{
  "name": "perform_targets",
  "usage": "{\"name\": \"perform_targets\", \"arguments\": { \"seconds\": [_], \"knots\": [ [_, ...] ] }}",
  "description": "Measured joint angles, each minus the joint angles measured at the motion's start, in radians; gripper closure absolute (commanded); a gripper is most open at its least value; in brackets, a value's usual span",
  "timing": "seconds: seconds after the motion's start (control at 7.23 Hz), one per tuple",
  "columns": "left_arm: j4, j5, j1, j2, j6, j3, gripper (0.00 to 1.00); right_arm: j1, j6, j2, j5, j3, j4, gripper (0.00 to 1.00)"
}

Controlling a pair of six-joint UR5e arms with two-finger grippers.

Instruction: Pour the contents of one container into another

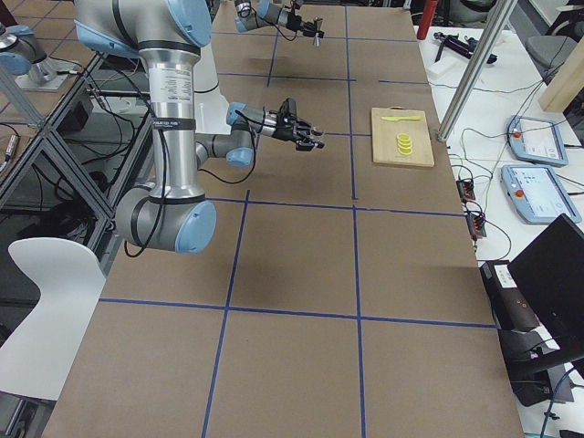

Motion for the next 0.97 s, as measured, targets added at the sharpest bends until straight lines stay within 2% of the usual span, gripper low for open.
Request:
{"name": "perform_targets", "arguments": {
  "seconds": [0.41,0.97],
  "knots": [
    [0.008,0.108,0.053,0.001,-0.061,0.076,1.0,-0.001,0.007,-0.001,0.001,-0.002,0.001,1.0],
    [0.066,0.123,0.098,0.0,-0.13,0.134,1.0,-0.004,0.013,0.003,0.001,-0.003,0.002,1.0]
  ]
}}
